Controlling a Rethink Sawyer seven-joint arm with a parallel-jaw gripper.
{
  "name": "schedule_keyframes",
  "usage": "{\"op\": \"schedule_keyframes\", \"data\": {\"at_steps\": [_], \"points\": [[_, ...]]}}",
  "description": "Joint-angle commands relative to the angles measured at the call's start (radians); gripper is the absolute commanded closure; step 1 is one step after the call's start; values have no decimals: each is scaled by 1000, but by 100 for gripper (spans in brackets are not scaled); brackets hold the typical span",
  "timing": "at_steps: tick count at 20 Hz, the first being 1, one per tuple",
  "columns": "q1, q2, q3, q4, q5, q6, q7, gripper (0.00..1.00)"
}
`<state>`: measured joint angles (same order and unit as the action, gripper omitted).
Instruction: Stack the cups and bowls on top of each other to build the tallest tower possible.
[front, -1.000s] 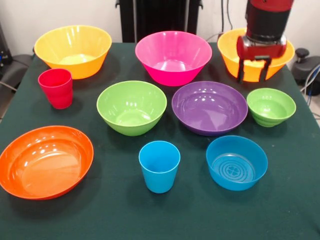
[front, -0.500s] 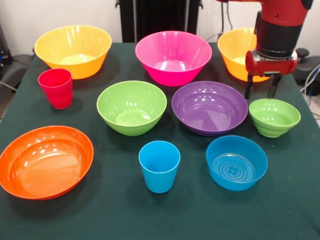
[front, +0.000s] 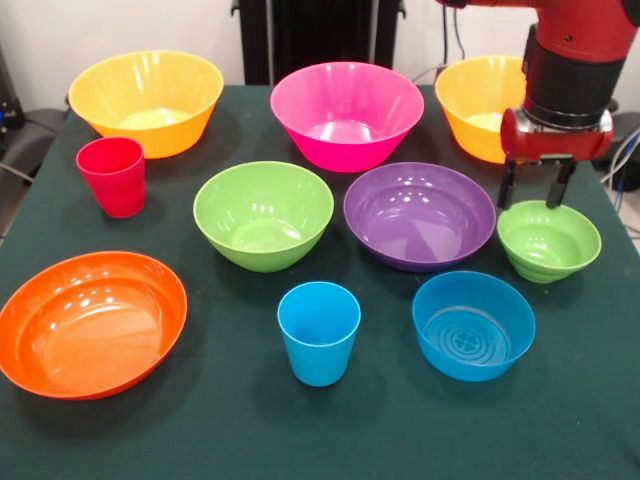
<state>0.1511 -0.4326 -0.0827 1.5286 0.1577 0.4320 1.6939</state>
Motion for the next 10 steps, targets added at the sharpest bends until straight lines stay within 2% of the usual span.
{"op": "schedule_keyframes", "data": {"at_steps": [1,8,10], "points": [[4,41,45,-106,46,174,187,0],[-5,-4,54,-94,71,275,186,0],[0,-22,59,-72,80,273,190,0]]}}
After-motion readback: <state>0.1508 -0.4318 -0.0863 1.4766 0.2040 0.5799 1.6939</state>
